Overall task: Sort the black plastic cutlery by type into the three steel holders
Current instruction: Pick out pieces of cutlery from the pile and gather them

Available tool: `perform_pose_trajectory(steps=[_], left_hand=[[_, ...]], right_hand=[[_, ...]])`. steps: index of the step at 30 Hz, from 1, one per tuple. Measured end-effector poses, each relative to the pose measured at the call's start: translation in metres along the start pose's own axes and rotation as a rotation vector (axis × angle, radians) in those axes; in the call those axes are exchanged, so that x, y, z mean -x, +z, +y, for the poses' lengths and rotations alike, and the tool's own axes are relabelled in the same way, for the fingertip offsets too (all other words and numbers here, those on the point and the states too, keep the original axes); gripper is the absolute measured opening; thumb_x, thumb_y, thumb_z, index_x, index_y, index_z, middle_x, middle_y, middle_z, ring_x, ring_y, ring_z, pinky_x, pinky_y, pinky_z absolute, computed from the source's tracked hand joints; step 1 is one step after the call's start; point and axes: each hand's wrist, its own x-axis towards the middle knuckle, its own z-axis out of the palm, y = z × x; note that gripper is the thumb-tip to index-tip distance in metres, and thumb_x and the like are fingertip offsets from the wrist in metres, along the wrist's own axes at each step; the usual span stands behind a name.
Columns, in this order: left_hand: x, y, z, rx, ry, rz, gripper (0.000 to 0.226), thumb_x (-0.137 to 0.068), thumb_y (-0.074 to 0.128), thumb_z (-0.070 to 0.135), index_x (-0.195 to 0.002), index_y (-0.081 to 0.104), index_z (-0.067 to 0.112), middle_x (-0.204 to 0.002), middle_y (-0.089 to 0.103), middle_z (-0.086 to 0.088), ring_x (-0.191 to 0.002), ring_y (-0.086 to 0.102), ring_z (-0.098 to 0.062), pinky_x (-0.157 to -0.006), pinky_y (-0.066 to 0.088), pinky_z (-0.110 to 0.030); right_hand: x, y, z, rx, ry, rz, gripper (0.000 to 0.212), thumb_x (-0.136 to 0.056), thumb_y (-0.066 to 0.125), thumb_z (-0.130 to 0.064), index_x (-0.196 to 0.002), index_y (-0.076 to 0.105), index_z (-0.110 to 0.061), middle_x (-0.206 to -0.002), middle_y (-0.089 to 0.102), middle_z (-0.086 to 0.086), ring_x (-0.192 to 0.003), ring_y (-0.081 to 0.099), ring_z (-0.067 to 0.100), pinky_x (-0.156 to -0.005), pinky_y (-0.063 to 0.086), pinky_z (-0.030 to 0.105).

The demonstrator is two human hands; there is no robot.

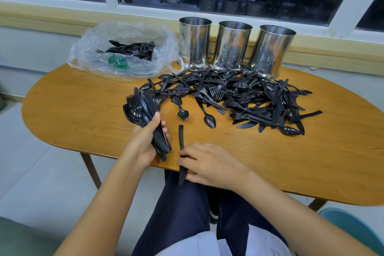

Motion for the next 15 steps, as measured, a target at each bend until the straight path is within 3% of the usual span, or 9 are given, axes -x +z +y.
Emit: perform_pose_trajectory(steps=[2, 3, 6, 7, 9, 12, 15], left_hand=[[0.001, -0.002, 0.001, -0.022, 0.002, 0.001, 0.011, -0.094, 0.061, 0.022, -0.095, 0.059, 0.012, -0.071, 0.056, 0.001, -0.055, 0.053, -0.009, -0.054, 0.049, -0.025], [0.001, -0.002, 0.002, -0.03, 0.002, 0.001, 0.01, -0.093, 0.062, 0.021, -0.094, 0.059, 0.012, -0.072, 0.056, 0.001, -0.055, 0.053, -0.009, -0.053, 0.05, -0.025], [0.003, 0.0, 0.004, -0.06, -0.014, -0.009, 0.01, -0.092, 0.064, 0.019, -0.089, 0.06, 0.011, -0.075, 0.058, -0.001, -0.06, 0.058, -0.012, -0.055, 0.054, -0.026], [0.004, 0.003, 0.004, -0.073, -0.022, -0.029, 0.01, -0.093, 0.064, 0.018, -0.089, 0.06, 0.01, -0.077, 0.06, -0.002, -0.064, 0.062, -0.014, -0.058, 0.056, -0.027], [0.009, 0.013, 0.003, -0.08, -0.036, -0.106, 0.008, -0.094, 0.061, 0.014, -0.093, 0.06, 0.006, -0.084, 0.068, -0.008, -0.072, 0.071, -0.018, -0.064, 0.061, -0.03], [0.017, 0.031, 0.0, -0.148, -0.07, -0.264, 0.022, -0.096, 0.056, 0.011, -0.113, 0.058, -0.003, -0.104, 0.073, -0.018, -0.092, 0.073, -0.029, -0.079, 0.061, -0.039], [0.021, 0.043, -0.005, -0.236, -0.081, -0.356, 0.024, -0.096, 0.055, 0.01, -0.117, 0.06, 0.0, -0.105, 0.073, -0.018, -0.092, 0.073, -0.031, -0.08, 0.061, -0.039]], right_hand=[[0.005, 0.001, 0.0, -0.059, -0.038, 0.148, 0.023, -0.087, 0.065, -0.024, -0.105, 0.07, -0.011, -0.101, 0.067, 0.005, -0.093, 0.062, 0.019, -0.074, 0.053, 0.03], [0.003, -0.005, 0.0, -0.169, 0.033, 0.262, 0.022, -0.091, 0.06, -0.024, -0.104, 0.07, -0.01, -0.099, 0.068, 0.004, -0.092, 0.062, 0.017, -0.077, 0.052, 0.028], [-0.014, -0.048, 0.013, -0.791, 0.568, 0.618, 0.023, -0.096, 0.056, -0.026, -0.097, 0.067, -0.005, -0.082, 0.068, 0.006, -0.075, 0.063, 0.017, -0.072, 0.054, 0.032], [-0.019, -0.063, 0.022, -0.941, 0.701, 0.637, 0.015, -0.096, 0.056, -0.02, -0.098, 0.064, -0.007, -0.077, 0.067, 0.004, -0.068, 0.063, 0.015, -0.065, 0.054, 0.031], [-0.027, -0.083, 0.041, -1.043, 0.8, 0.495, 0.005, -0.097, 0.056, -0.013, -0.099, 0.059, -0.01, -0.074, 0.068, 0.002, -0.061, 0.061, 0.011, -0.056, 0.048, 0.023], [-0.035, -0.084, 0.055, -1.055, 0.775, 0.287, 0.008, -0.096, 0.057, -0.016, -0.094, 0.056, -0.009, -0.075, 0.069, 0.001, -0.061, 0.06, 0.008, -0.055, 0.044, 0.019], [-0.043, -0.074, 0.057, -0.928, 0.739, 0.3, 0.009, -0.093, 0.062, -0.014, -0.084, 0.059, -0.015, -0.077, 0.064, -0.004, -0.068, 0.056, 0.007, -0.062, 0.045, 0.019]])
